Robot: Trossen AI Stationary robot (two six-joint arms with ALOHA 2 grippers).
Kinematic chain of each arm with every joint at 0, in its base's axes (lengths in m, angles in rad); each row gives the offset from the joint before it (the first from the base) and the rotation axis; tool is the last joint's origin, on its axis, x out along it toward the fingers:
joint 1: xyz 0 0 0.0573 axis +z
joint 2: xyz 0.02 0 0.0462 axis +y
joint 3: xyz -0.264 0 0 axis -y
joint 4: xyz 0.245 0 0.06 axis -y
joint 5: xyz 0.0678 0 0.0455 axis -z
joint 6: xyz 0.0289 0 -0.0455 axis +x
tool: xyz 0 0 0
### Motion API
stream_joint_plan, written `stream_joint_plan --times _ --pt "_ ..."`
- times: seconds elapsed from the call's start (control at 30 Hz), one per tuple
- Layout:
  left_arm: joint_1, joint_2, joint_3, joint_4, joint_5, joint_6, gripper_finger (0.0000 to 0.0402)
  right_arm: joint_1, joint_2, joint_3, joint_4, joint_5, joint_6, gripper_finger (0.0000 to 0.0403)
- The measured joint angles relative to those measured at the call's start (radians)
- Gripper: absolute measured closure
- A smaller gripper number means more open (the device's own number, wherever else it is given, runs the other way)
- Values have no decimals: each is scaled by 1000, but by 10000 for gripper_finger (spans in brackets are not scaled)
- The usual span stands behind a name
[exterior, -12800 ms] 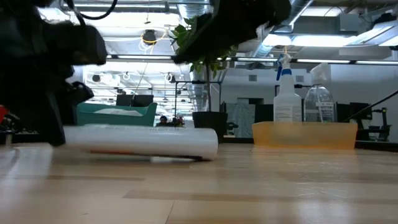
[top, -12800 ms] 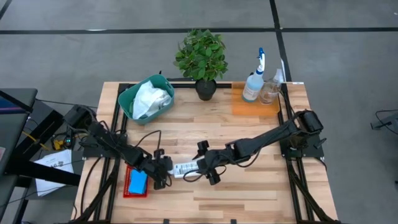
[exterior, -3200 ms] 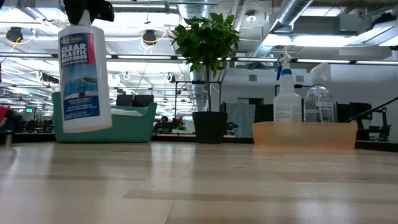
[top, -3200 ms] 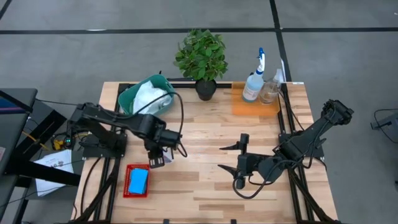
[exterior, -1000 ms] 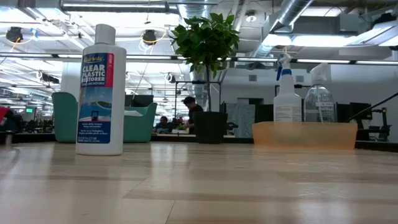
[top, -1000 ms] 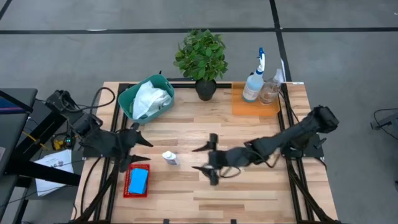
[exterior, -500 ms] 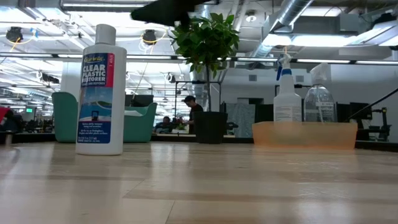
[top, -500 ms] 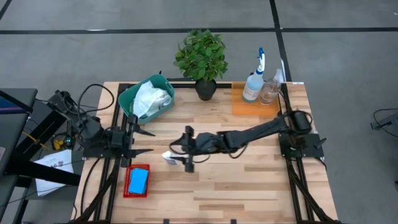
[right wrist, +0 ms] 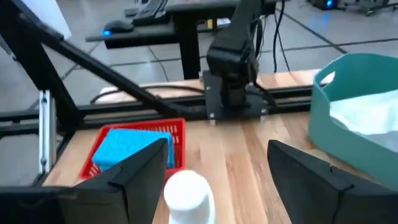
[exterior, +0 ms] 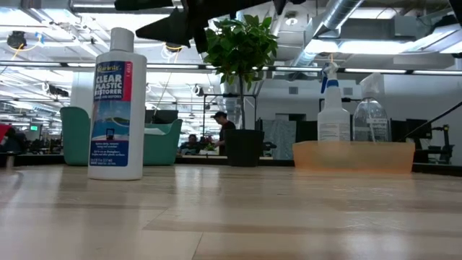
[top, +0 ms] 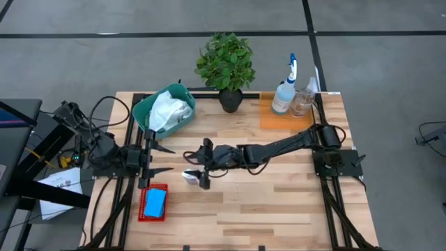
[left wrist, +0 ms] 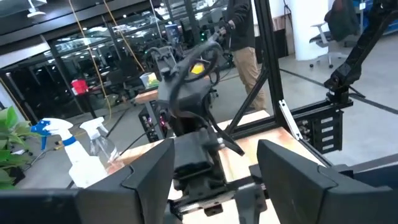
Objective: Pick & Place Kitchen Items
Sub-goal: Put the clear restorer into the orange bin
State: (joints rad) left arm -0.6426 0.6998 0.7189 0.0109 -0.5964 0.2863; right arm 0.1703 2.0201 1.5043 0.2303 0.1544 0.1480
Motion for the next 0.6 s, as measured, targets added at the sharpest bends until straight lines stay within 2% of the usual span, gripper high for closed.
stream_joint_plan --times 0.33,0.6 --pt "0 0 0 20 -2 5 181 -2 98 1 82 -50 13 135" --pt "0 0 0 20 -2 4 181 -3 96 2 86 -50 3 135"
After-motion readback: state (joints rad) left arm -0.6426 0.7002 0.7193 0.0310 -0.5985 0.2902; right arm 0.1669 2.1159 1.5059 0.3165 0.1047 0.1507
